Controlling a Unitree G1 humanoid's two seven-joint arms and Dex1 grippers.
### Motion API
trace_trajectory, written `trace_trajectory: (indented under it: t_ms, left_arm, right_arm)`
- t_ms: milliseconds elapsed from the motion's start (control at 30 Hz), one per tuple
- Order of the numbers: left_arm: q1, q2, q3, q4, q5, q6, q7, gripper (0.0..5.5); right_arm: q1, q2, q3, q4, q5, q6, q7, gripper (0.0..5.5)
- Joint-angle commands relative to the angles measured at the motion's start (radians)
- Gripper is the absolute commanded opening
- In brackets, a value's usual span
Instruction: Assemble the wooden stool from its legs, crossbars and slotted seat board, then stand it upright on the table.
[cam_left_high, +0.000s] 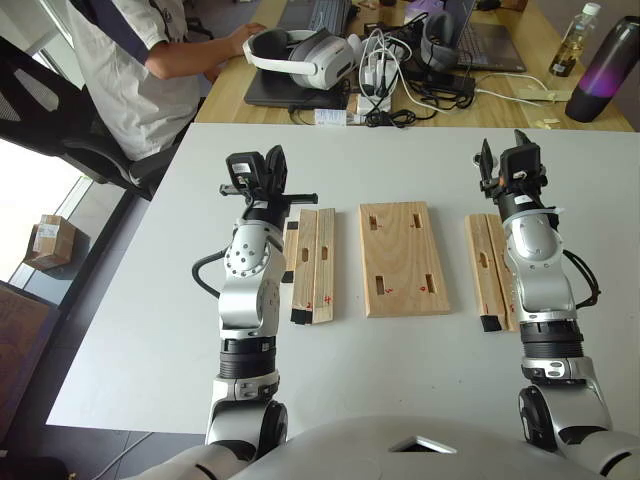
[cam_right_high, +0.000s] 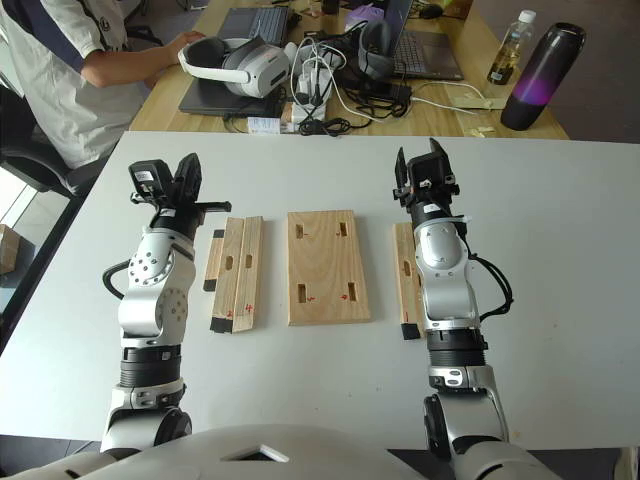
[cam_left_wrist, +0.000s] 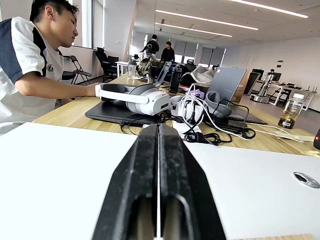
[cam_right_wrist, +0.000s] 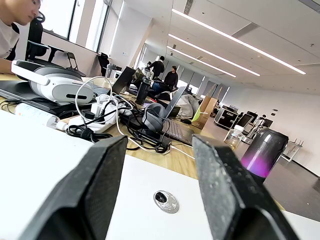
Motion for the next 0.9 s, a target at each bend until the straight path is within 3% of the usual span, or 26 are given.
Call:
trace_trajectory:
  t_ms: [33,700,800,900]
  left_arm:
    - [-0.008,-0.010,-0.006,0.019,-0.008,0.007,-0.005,0.00]
    - [-0.034,-0.007,0.019,0.018,-0.039,0.023,-0.013,0.00]
    - [-0.045,0.099,0.039,-0.029,-0.006,0.116,-0.032,0.46]
    - [0.016,0.293,0.042,-0.095,-0.018,0.325,-0.161,0.88]
  right_arm:
    - [0.011,-0.004,0.007,0.029,-0.009,-0.025,0.003,2.35]
    - [-0.013,0.008,0.000,0.064,0.014,-0.001,0.007,2.35]
    - [0.009,0.001,-0.014,0.043,0.018,0.009,0.005,2.38]
    - [0.054,-0.004,-0.038,-0.032,0.018,0.041,-0.011,2.38]
